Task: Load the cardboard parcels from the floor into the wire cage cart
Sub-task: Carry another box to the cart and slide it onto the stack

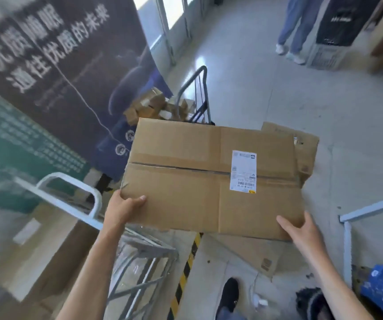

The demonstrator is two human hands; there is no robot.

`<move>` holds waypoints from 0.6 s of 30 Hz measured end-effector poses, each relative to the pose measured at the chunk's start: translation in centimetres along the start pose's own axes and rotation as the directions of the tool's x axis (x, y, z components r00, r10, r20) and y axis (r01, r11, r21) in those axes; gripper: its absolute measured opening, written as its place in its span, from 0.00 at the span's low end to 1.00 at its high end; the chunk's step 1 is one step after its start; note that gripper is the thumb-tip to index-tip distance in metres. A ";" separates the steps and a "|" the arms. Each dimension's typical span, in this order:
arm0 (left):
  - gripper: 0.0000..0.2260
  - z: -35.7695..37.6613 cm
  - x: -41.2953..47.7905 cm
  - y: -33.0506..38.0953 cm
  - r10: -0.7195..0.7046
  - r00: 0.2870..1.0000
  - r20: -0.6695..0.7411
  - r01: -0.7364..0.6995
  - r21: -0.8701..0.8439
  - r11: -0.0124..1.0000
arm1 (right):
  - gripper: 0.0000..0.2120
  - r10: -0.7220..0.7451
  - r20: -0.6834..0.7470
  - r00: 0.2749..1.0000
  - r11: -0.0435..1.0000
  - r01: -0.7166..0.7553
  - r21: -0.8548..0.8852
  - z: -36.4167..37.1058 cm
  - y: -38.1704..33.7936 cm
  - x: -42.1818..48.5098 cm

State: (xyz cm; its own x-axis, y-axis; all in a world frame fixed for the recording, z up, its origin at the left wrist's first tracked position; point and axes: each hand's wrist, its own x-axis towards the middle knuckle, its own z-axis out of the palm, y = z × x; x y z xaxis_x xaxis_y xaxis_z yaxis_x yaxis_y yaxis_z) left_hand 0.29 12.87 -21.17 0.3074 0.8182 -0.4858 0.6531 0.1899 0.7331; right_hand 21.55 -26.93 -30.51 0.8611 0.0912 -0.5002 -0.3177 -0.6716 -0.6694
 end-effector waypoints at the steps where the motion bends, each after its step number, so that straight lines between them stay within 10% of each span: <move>1: 0.29 -2.5 -1.2 -0.1 0.006 0.999 -0.035 -0.007 -0.031 0.999 | 0.36 -0.055 0.015 0.998 0.998 0.055 -0.004 0.3 -1.9 -0.9; 18: 0.21 -41.3 -30.3 -23.7 -0.165 0.754 -0.636 -0.201 -0.463 0.863 | 0.31 -0.698 0.401 0.594 0.687 0.713 0.139 18.0 -18.7 -34.6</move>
State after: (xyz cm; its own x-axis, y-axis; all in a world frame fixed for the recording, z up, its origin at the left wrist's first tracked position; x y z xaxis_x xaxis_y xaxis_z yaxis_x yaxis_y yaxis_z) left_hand -53.09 5.98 -4.11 -0.3160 0.9306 -0.1847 0.1818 0.2504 0.9509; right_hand -9.48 -4.34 -10.58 0.5740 0.8173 -0.0501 0.3404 -0.2938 -0.8932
